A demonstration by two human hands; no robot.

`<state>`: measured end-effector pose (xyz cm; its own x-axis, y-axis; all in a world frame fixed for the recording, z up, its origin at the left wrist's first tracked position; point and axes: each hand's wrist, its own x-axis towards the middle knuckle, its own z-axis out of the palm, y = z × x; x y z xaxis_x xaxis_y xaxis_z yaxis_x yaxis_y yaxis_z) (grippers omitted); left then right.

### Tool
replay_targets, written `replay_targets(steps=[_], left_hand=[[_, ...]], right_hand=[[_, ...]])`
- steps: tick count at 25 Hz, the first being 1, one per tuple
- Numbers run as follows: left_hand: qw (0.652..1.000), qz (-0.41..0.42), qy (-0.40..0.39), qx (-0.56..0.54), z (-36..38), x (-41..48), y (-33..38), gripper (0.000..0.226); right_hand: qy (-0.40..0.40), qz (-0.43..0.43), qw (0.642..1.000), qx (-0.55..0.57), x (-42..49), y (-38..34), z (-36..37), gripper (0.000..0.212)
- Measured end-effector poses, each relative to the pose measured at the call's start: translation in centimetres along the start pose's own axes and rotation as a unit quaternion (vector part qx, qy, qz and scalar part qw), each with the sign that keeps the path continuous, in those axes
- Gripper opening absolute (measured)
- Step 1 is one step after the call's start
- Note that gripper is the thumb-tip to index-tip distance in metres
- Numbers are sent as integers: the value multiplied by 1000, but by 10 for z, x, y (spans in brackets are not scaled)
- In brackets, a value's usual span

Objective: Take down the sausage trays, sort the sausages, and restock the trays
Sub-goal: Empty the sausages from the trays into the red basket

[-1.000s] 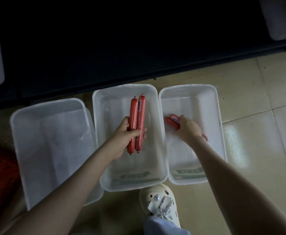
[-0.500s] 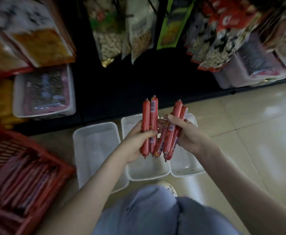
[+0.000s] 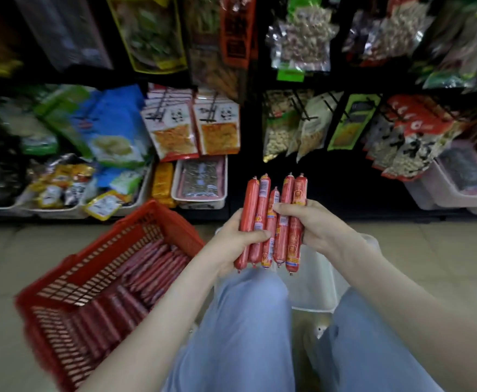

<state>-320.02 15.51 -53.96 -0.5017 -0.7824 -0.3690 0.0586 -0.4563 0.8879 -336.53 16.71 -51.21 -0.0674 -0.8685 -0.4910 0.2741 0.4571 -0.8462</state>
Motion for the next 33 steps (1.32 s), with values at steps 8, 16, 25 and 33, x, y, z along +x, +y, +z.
replay_targets(steps=[8, 16, 25, 33], left_hand=[[991, 70, 117, 4, -69, -111, 25, 41], [946, 86, 301, -82, -183, -197, 6, 40], [869, 20, 463, -174, -287, -176, -68, 46], [815, -22, 549, -183, -342, -159, -170, 40]], right_hand=[[-117, -6, 992, -49, -29, 9, 120, 22], [-185, 17, 971, -150, -2, 35, 235, 13], [-227, 197, 933, -198, 135, 125, 298, 9], [-223, 303, 863, -339, 209, 337, 329, 34]])
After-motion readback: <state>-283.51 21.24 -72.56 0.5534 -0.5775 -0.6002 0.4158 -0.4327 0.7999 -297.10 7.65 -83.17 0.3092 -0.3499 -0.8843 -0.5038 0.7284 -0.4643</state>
